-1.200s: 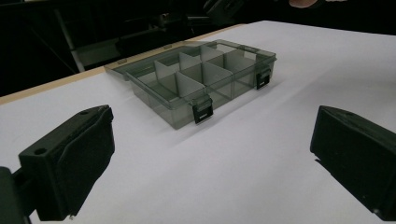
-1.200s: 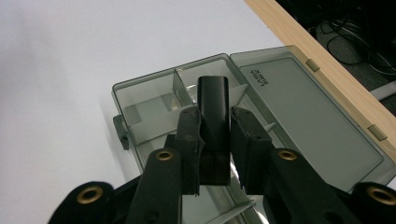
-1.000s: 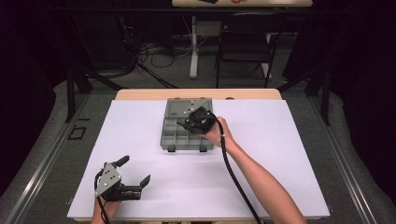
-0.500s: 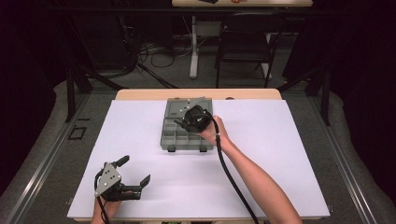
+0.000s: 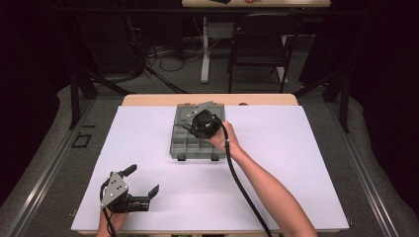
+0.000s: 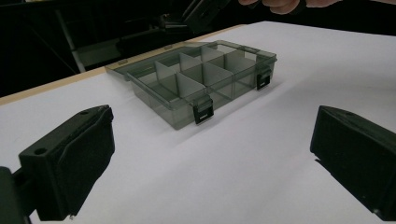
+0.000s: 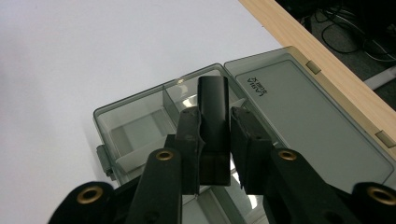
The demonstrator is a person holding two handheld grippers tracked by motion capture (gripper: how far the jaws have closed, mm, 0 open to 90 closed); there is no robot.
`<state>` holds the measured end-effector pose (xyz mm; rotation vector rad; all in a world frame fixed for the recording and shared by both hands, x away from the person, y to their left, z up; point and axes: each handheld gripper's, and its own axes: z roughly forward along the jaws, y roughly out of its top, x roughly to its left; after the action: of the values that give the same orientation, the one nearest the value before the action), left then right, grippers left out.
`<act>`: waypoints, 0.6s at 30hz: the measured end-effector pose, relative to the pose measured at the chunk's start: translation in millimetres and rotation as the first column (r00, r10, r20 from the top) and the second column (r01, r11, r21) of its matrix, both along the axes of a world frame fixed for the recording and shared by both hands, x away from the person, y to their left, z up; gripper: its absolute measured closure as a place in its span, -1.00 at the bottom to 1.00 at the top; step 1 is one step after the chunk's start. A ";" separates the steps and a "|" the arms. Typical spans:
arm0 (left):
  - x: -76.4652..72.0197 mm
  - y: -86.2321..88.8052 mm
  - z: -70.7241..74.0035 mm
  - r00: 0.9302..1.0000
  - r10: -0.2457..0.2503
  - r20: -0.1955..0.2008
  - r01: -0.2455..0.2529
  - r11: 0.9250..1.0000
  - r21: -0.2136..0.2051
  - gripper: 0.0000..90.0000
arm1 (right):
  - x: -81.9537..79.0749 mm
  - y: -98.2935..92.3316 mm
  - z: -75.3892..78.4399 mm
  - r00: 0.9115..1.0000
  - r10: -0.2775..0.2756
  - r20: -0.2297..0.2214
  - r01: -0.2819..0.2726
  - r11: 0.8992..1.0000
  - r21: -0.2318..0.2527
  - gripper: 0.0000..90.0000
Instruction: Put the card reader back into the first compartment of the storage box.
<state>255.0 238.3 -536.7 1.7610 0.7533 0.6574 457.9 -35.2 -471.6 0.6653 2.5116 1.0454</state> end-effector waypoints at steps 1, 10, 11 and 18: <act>0.0 0.1 0.0 1.000 0.000 0.000 0.000 1.000 0.000 -1.00 | 0.4 0.6 0.0 1.000 -0.001 -0.001 0.001 1.000 -0.001 0.64; 0.2 0.1 -0.1 1.000 -0.001 -0.001 0.001 1.000 -0.001 -1.00 | 3.3 6.5 -1.5 1.000 -0.005 -0.010 0.005 1.000 -0.004 0.64; 0.2 0.2 0.0 1.000 -0.001 0.000 0.001 1.000 -0.002 -1.00 | 3.7 7.1 -1.5 1.000 -0.006 -0.010 0.006 1.000 -0.004 0.64; 0.1 0.1 0.0 1.000 -0.001 0.000 0.001 1.000 -0.003 -1.00 | 6.5 10.2 -1.3 1.000 -0.011 -0.014 0.011 1.000 -0.005 0.64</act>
<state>255.1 238.4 -536.6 1.7588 0.7531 0.6556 464.5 -25.0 -472.8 0.6869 2.5183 1.0338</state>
